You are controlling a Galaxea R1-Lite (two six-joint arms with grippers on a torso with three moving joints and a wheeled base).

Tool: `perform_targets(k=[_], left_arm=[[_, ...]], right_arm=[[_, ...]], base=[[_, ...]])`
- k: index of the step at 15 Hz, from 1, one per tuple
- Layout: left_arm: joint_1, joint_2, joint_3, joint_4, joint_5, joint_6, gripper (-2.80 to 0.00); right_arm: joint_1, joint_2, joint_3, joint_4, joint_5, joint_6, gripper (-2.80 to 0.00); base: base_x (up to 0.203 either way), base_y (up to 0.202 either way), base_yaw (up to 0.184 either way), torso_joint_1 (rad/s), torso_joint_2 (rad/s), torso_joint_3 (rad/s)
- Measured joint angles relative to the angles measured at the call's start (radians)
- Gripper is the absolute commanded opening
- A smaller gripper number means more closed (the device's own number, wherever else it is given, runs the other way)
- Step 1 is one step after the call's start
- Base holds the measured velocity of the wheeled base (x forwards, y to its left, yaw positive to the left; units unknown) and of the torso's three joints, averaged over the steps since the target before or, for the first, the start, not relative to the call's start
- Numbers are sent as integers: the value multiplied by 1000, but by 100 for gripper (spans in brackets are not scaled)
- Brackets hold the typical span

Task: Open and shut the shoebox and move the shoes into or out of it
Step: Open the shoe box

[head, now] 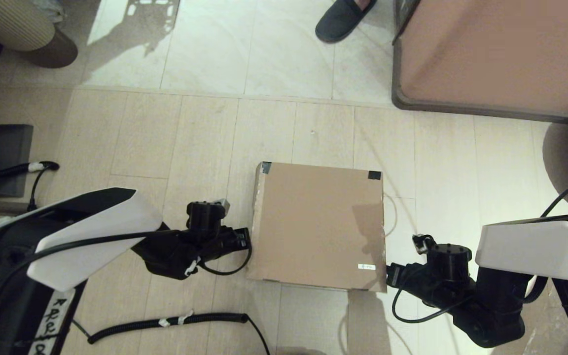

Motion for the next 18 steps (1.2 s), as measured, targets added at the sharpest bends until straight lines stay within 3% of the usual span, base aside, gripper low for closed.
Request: perform_targets(k=[3,7,11,18], left_arm=[[-4,-4,1,0,0,-4,-280],[-26,-22,7,8,0,-80,-280],[-39,-51,33,8,0,-88,-280],[-48,-115,88,6,1,-96,-280]], right_arm=[[1,0,8,-1,3,22,-280],[1,-32,13,-1,7,146,-280],[1,-73,42,-1,16,200,-280],[21,-142,98,0,22,235,-280]], base=[[0,0,0,0,0,0],[0,0,0,0,0,0],[0,0,0,0,0,0],[0,0,0,0,0,0]])
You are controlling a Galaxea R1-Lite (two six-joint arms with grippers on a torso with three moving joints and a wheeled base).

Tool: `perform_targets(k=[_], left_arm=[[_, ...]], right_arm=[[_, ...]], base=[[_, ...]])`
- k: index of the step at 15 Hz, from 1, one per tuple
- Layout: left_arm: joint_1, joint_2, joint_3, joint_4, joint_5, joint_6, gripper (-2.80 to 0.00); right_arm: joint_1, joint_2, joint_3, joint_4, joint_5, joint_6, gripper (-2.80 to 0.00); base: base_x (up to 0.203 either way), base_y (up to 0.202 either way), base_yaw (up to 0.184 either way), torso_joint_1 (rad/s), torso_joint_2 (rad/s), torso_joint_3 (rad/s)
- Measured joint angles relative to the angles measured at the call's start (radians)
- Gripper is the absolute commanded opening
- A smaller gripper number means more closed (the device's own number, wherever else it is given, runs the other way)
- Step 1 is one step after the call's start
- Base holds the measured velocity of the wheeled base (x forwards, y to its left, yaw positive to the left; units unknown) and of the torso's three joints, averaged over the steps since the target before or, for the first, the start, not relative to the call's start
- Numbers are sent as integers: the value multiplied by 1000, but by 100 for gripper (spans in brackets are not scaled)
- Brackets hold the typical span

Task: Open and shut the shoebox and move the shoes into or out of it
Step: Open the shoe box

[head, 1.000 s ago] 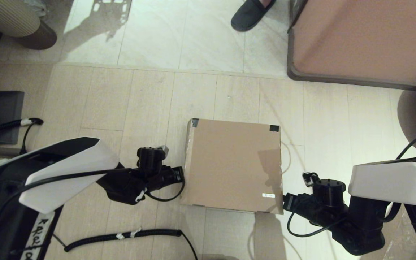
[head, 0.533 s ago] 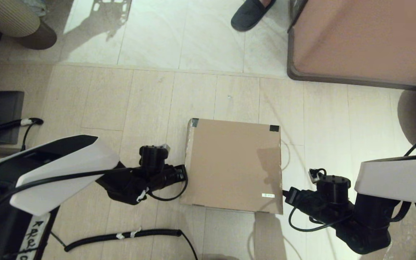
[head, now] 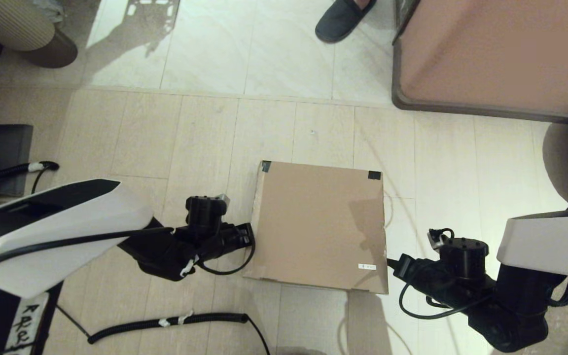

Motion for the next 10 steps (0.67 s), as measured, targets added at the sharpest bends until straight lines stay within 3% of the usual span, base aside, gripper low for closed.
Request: perform_targets(k=[4,8,10], left_arm=[[-10,-57,39,0,0,-5,-280],[-35,-126,64,1,2,-85,-280],[-49,-160,82,1,16,-92,-280]], right_arm=[[8,-46,15,2,-1,3,-280],[9,-99,41,3,-4,7,-280],[9,-126,50,3,-6,18,-280]], base=[[0,0,0,0,0,0],[0,0,0,0,0,0],[0,0,0,0,0,0]])
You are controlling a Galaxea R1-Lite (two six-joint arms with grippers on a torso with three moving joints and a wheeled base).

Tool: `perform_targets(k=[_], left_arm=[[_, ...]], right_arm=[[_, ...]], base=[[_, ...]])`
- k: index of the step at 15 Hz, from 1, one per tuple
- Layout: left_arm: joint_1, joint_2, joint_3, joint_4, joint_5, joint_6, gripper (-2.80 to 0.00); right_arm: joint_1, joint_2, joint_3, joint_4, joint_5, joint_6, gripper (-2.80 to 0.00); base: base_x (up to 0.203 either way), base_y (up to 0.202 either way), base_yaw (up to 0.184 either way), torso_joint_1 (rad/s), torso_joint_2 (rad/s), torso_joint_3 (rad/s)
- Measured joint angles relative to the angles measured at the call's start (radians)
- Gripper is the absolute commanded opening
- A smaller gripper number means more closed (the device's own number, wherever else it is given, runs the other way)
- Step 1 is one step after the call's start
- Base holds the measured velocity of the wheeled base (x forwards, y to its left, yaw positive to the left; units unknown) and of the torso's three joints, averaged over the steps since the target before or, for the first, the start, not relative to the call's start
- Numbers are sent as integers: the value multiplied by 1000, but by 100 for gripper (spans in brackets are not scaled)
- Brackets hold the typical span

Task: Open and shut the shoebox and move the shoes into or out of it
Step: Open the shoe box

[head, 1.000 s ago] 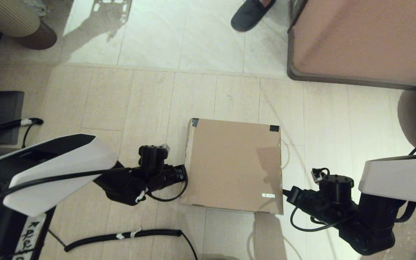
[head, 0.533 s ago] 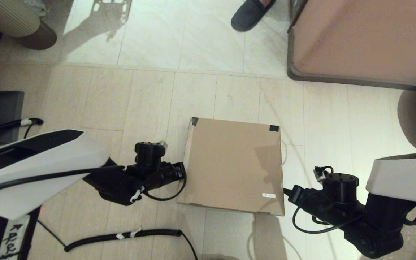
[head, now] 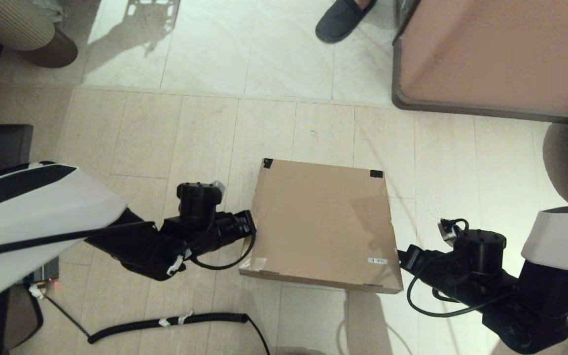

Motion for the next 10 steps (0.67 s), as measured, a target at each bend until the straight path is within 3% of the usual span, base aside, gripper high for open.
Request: perform_targets(k=[6,10], left_arm=[[-16,-107,33,23,7,0,-280],[-27,-154,30,31,16,0,-280]], right_arm=[[0,-100,-17,72,0,36,-280],[-1,-210,-48,171,-1,144,-280]], base=[[0,0,0,0,0,0],[0,0,0,0,0,0]])
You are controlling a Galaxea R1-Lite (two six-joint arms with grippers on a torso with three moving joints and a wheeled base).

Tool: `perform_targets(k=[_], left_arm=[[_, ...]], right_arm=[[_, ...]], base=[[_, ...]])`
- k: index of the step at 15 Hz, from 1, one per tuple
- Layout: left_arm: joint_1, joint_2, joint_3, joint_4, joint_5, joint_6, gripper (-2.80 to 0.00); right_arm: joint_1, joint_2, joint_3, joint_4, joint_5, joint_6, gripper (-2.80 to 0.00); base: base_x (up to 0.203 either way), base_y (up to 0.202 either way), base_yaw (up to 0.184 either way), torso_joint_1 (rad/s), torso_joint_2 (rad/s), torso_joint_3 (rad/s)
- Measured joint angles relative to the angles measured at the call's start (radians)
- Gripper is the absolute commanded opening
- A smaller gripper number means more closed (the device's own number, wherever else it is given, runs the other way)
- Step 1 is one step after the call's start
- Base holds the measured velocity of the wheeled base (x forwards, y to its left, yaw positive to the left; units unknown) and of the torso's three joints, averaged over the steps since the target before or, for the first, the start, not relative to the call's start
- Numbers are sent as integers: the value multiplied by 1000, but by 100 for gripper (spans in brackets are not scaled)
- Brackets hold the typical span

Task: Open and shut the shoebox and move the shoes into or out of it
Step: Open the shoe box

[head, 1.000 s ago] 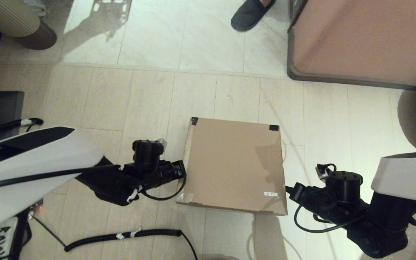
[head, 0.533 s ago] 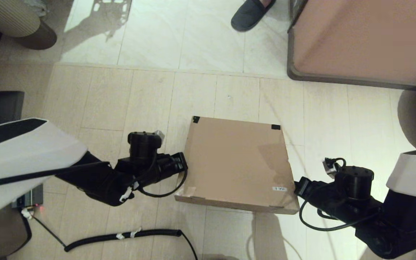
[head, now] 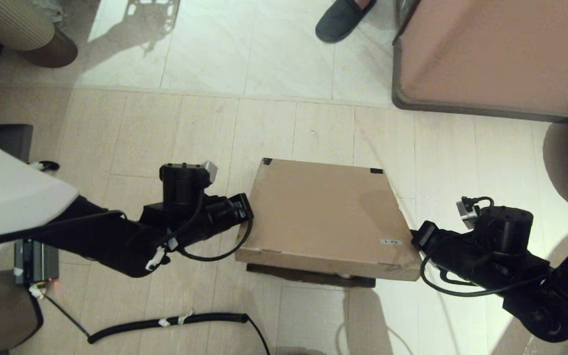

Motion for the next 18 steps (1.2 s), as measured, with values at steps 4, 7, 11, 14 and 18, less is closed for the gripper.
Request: perform_targets(k=[4,7,11,14,18], left_arm=[[-4,-33,-13,0,1,-1,-280],[-4,-50,-32,0,1,-1,-280],[-4,-65,-85,21,0,-1,-280],[-5,-70,-104,29,0,-1,-280],[-7,-70,-120,38,0,-1,-280]], right_arm=[[-1,-91,-18,78,5,152,-280],[1,-134,-21,97,7,224,-280],[0,-194,-15,185,25,312,-280],[0,-229,-12,248,46,373,-280],[-1,-257,-12,270,74,393,-280]], base=[[0,0,0,0,0,0],[0,0,0,0,0,0],[0,0,0,0,0,0],[0,0,0,0,0,0],[0,0,0,0,0,0]])
